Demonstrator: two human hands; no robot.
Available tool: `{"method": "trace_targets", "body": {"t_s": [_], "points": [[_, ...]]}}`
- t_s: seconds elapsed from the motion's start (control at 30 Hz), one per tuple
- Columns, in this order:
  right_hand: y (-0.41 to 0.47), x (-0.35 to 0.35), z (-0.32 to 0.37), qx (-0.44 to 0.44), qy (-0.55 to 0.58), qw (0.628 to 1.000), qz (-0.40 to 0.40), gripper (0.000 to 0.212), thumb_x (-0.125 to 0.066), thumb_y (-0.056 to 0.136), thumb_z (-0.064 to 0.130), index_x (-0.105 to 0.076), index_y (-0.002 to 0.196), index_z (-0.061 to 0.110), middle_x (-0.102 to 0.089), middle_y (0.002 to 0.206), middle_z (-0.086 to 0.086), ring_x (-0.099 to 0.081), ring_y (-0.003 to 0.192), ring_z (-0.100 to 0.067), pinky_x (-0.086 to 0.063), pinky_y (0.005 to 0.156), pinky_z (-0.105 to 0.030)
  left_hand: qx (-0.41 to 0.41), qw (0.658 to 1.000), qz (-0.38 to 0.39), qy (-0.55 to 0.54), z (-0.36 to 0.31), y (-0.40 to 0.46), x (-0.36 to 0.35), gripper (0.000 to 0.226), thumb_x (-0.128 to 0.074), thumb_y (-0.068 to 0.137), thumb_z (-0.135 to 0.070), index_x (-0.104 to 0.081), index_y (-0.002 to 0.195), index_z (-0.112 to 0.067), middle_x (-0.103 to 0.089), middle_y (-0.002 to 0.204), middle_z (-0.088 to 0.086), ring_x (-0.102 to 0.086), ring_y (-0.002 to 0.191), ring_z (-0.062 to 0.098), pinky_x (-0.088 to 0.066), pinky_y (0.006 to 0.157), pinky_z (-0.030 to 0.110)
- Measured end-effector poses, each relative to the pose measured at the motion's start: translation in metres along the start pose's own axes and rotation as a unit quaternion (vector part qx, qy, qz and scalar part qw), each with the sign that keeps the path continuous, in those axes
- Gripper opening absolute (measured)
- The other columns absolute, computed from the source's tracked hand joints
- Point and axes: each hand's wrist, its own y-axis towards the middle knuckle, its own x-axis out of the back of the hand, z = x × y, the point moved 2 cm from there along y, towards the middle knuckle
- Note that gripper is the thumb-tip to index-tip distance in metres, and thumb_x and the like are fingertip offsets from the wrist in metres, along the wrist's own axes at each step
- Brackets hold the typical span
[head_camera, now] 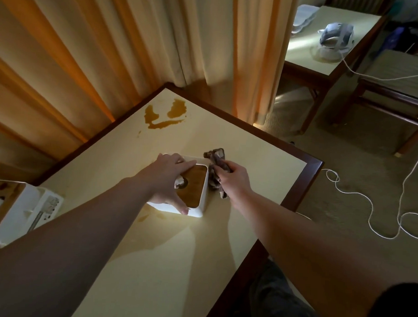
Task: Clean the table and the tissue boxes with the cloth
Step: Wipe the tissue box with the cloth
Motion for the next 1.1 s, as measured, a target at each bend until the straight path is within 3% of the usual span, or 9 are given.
{"method": "trace_targets", "body": {"t_s": [0.13,0.23,0.3,0.4,0.57,0.67,0.83,1.0,1.1], "points": [[-0.027,-0.002,-0.017,-0.042,0.084,0.995,0.03,0.008,-0.074,0.094,0.009,-0.081,0.098,0.01,-0.072,0.072,-0.012,-0.063,0.065,-0.028,-0.054,0.059,-0.038,0.004,1.0,-0.009,-0.016,0.004,-0.001,-0.006,0.138,-0.08,0.044,-0.085,-0.013,0.159,-0.048,-0.031,0.149,-0.012,-0.027,0.133,0.017,-0.04,0.108,0.043],[-0.057,0.0,-0.033,-0.044,0.053,0.995,0.068,0.01,-0.077,0.089,0.015,-0.08,0.091,0.007,-0.071,0.075,-0.023,-0.063,0.062,-0.034,-0.052,0.056,-0.051,0.005,1.0,-0.008,-0.023,0.005,0.0,-0.007,0.14,-0.081,0.043,-0.084,-0.013,0.159,-0.047,-0.03,0.149,-0.012,-0.026,0.134,0.018,-0.038,0.11,0.043],[-0.076,0.005,-0.039,-0.053,0.041,0.993,0.095,0.006,-0.076,0.089,0.009,-0.079,0.091,0.004,-0.072,0.077,-0.026,-0.066,0.06,-0.032,-0.054,0.051,-0.037,0.007,1.0,-0.007,-0.027,0.004,0.0,-0.007,0.141,-0.082,0.043,-0.084,-0.012,0.16,-0.047,-0.029,0.15,-0.012,-0.025,0.135,0.018,-0.037,0.11,0.043],[-0.092,0.011,-0.039,-0.055,0.015,0.991,0.125,0.006,-0.074,0.088,0.004,-0.078,0.09,0.001,-0.07,0.072,-0.02,-0.066,0.058,-0.029,-0.048,0.045,-0.025,0.008,1.0,-0.008,-0.029,0.004,0.001,-0.008,0.141,-0.083,0.044,-0.083,-0.012,0.16,-0.047,-0.028,0.151,-0.011,-0.023,0.138,0.02,-0.035,0.113,0.044],[-0.056,0.003,-0.029,-0.055,0.014,0.996,0.068,0.008,-0.071,0.087,0.008,-0.077,0.081,0.005,-0.067,0.067,-0.019,-0.063,0.06,-0.035,-0.05,0.054,-0.049,0.012,0.999,-0.007,-0.045,0.006,0.001,-0.01,0.141,-0.083,0.041,-0.083,-0.013,0.159,-0.048,-0.029,0.149,-0.011,-0.022,0.139,0.022,-0.035,0.114,0.046],[-0.024,-0.002,-0.007,-0.047,0.039,0.998,0.029,0.013,-0.068,0.092,0.0,-0.078,0.086,0.005,-0.068,0.072,-0.019,-0.062,0.064,-0.03,-0.053,0.059,-0.043,0.014,0.999,-0.012,-0.046,0.006,0.0,-0.011,0.138,-0.083,0.043,-0.082,-0.014,0.158,-0.049,-0.03,0.148,-0.011,-0.023,0.136,0.022,-0.036,0.112,0.045],[0.005,-0.007,0.0,-0.026,-0.003,1.0,0.007,0.013,-0.074,0.091,0.016,-0.081,0.092,0.027,-0.08,0.088,-0.003,-0.077,0.088,-0.028,-0.064,0.084,-0.049,0.034,0.998,-0.02,-0.053,0.005,-0.003,-0.015,0.137,-0.08,0.044,-0.085,-0.011,0.158,-0.052,-0.03,0.147,-0.011,-0.022,0.133,0.021,-0.038,0.109,0.046],[-0.019,-0.01,-0.002,-0.013,-0.031,0.999,0.001,0.008,-0.067,0.093,0.023,-0.075,0.094,0.026,-0.078,0.084,0.001,-0.075,0.083,-0.028,-0.062,0.078,-0.052,0.039,0.998,-0.026,-0.044,0.004,-0.006,-0.015,0.138,-0.075,0.043,-0.09,-0.011,0.159,-0.051,-0.03,0.147,-0.01,-0.023,0.13,0.022,-0.037,0.109,0.045],[-0.043,-0.009,-0.01,-0.03,-0.031,0.999,0.022,0.007,-0.061,0.093,0.012,-0.066,0.096,0.016,-0.072,0.07,-0.003,-0.067,0.061,-0.026,-0.055,0.061,-0.047,0.035,0.998,-0.026,-0.046,0.003,-0.007,-0.015,0.138,-0.076,0.044,-0.089,-0.012,0.16,-0.049,-0.031,0.146,-0.009,-0.023,0.131,0.022,-0.034,0.111,0.043]]}}
